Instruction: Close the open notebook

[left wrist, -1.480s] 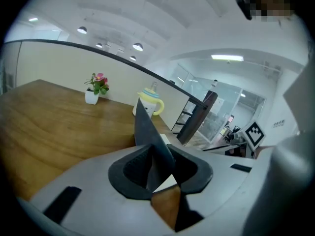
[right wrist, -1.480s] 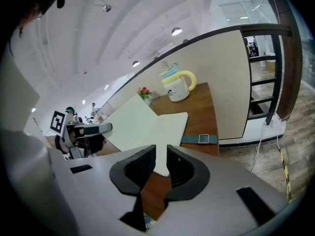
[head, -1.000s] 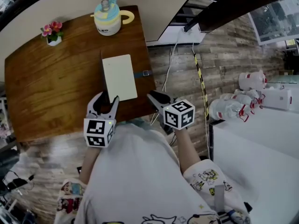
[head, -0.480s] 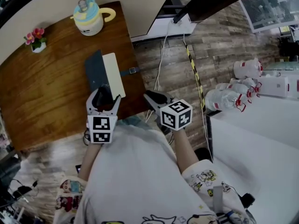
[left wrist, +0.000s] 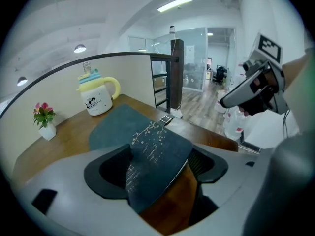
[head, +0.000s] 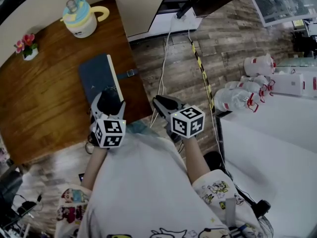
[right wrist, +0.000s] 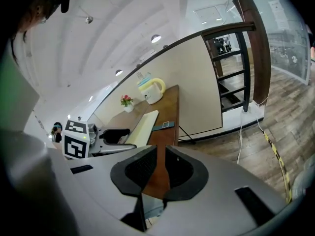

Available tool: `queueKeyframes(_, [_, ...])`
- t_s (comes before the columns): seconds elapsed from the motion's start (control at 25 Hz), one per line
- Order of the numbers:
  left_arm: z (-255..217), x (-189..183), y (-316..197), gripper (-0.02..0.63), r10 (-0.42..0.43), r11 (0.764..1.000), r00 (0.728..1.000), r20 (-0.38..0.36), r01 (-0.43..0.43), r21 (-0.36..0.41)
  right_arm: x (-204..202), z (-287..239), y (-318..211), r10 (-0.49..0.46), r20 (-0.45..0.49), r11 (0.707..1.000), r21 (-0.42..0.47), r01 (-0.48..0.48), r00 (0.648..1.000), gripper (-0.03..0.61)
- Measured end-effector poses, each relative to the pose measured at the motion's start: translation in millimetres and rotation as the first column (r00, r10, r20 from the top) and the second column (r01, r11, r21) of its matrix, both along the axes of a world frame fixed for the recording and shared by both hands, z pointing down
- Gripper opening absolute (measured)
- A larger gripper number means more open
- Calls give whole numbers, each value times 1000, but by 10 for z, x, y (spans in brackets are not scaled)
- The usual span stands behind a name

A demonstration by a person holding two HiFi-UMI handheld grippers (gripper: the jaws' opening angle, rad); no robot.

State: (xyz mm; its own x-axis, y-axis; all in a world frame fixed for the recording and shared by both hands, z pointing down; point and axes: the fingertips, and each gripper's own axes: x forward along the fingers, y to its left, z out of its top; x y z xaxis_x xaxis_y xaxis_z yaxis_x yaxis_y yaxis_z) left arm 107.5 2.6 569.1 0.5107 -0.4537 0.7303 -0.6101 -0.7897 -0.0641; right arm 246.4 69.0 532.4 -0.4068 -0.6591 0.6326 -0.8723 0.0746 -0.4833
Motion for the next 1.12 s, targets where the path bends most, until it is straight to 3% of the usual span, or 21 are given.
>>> queueKeyframes(0.16, [105, 18, 4, 339, 24, 999, 998, 57, -25, 23, 20, 36, 43, 13, 8, 1000, -8, -13, 1000, 46])
queueKeyframes(0.36, [138, 38, -5, 342, 31, 999, 998, 51, -32, 34, 47, 84, 74, 16, 4, 1000, -14, -16, 1000, 46])
queueKeyframes(0.64, [65, 35, 91, 341, 0, 999, 999, -39, -1, -38, 5, 34, 69, 12, -3, 1000, -12, -12, 1000, 44])
queueKeyframes(1.12, [-410, -525, -143, 341, -166, 986, 977, -131, 168, 0, -289, -224, -187, -63, -27, 996, 54, 64, 998, 44])
